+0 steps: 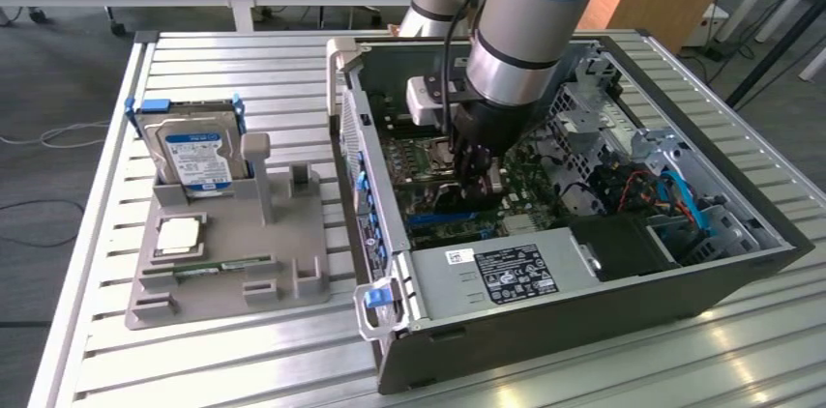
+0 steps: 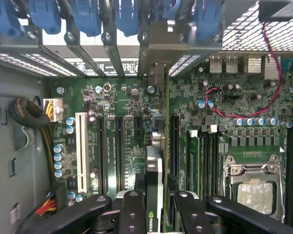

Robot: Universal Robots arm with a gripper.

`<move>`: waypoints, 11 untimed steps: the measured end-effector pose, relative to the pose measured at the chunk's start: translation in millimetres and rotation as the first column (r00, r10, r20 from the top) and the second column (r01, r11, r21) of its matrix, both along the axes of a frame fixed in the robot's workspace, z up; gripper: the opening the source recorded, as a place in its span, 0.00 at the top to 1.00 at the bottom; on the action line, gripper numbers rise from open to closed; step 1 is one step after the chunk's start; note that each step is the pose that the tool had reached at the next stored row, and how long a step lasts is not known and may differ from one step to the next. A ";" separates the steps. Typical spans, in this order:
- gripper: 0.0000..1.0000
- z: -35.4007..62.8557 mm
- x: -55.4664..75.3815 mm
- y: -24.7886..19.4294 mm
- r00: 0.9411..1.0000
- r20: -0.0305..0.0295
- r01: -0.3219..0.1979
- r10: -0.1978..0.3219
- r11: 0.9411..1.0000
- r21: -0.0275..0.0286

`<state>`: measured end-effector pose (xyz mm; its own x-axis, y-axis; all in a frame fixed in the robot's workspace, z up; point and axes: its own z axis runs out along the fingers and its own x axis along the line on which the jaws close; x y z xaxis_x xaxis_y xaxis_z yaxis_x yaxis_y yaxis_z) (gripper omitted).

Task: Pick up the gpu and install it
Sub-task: 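Insert the gpu into the slot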

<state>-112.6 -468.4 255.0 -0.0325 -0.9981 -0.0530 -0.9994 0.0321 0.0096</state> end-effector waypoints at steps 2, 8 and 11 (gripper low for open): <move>0.73 3.9 0.0 0.0 1.000 0.000 0.000 0.000 1.000 0.000; 0.73 4.4 -0.1 0.0 1.000 0.001 0.000 0.000 1.000 0.000; 0.73 4.4 -0.5 0.0 1.000 0.008 0.000 0.000 1.000 -0.001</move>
<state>-113.1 -468.4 259.4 -0.0322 -0.9981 -0.0521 -0.9995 0.0321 0.0014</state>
